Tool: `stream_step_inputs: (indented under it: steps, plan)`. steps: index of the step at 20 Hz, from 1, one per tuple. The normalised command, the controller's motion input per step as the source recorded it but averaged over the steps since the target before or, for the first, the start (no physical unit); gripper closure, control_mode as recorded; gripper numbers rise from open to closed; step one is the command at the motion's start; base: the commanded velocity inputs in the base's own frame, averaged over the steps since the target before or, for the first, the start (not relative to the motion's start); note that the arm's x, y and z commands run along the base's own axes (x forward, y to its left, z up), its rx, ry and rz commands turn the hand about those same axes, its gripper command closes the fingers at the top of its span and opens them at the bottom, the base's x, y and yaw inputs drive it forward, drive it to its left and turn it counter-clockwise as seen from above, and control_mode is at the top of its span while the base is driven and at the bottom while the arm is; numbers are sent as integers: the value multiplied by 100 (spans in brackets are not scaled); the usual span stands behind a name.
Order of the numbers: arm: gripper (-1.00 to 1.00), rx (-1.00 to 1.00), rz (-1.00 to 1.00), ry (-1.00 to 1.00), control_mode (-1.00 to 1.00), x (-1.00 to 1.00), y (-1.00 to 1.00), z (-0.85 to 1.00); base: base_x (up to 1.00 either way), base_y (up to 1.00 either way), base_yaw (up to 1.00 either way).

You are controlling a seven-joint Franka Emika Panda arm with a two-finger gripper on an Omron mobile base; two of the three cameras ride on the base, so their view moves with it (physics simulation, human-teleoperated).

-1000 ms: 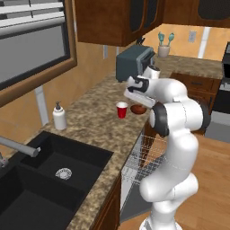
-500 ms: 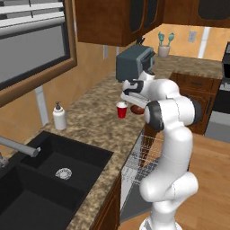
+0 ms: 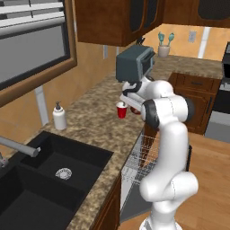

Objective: Pick up the cup and bowl from the counter, place them in the dishwasher, and close the dishwasher door.

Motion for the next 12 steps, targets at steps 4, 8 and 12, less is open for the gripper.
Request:
stream_step_inputs:
  steps: [4, 8, 12]
  plan:
    - [-100, 4, -5, 0, -100, 56, 0, -8, 0, 0, 0]
    - [-100, 6, -5, 0, -100, 47, 1, -4, 0, 0, 0]
    - [-100, 5, -3, 0, -100, 31, 9, -22, 0, 0, 0]
